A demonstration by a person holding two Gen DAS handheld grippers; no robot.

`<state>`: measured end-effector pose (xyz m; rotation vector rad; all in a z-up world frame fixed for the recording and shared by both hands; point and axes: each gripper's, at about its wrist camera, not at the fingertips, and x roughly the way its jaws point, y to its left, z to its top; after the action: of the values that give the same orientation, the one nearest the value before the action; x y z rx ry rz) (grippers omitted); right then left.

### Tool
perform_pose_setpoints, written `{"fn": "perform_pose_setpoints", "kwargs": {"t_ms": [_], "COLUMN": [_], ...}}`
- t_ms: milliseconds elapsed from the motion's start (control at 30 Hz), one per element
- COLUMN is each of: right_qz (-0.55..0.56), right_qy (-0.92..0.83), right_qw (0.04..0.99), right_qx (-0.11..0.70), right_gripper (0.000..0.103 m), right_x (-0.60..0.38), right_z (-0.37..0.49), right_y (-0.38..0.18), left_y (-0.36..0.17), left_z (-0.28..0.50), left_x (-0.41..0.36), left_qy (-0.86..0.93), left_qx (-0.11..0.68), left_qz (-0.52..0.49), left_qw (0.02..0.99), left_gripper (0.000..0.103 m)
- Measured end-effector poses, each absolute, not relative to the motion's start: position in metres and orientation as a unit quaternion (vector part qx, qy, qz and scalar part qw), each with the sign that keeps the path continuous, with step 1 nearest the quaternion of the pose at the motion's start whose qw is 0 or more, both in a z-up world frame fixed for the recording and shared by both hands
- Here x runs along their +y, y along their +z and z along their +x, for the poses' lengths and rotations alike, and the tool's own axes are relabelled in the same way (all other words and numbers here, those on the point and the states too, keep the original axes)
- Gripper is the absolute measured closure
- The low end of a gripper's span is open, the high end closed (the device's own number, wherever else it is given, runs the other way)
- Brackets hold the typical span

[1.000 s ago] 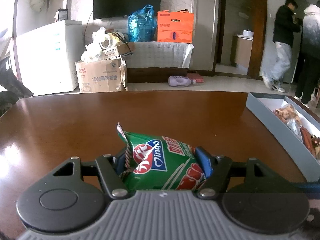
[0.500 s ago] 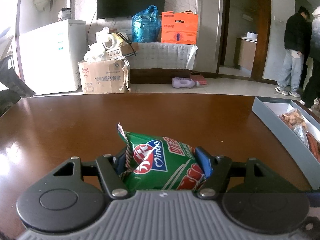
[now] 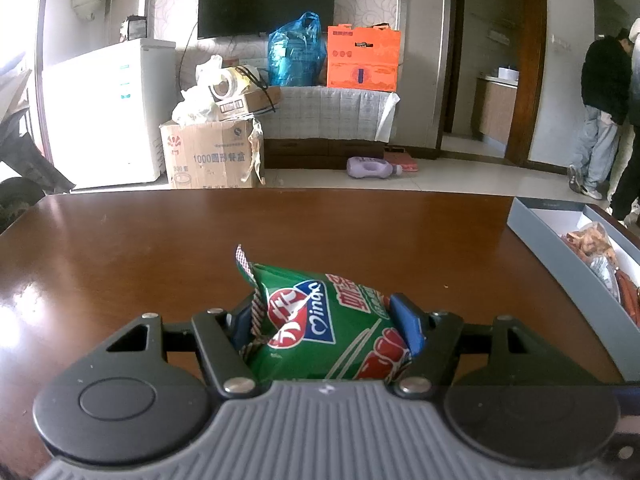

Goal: Organize snacks
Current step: 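Hold cracker bag in left gripper while right gripper holds panda candy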

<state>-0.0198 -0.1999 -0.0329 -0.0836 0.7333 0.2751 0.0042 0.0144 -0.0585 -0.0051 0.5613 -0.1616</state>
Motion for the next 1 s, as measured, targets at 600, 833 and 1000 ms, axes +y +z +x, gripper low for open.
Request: {"fn": "perform_pose_setpoints", "kwargs": {"t_ms": [600,833,1000], "right_qz": [-0.044,-0.036,-0.034], "right_qy": [0.143,0.142,0.139], "right_qw": [0.926,0.931,0.933], "right_qx": [0.347,0.335,0.329], "right_gripper": [0.071,0.071,0.071], "right_x": [-0.195,-0.203,-0.213], "right_z": [-0.027,-0.028,-0.032], "right_y": [-0.024,-0.013,-0.008], "left_y": [-0.058,-0.058,-0.059], "left_z": [0.010,0.014,0.012], "left_x": [0.008,0.000,-0.006], "left_qy": [-0.090,-0.096,-0.095], "left_qx": [0.279,0.278,0.275], "left_qz": [0.008,0.017,0.026], "left_qw": [0.956,0.956,0.956], "left_gripper": [0.036,0.036,0.036]}}
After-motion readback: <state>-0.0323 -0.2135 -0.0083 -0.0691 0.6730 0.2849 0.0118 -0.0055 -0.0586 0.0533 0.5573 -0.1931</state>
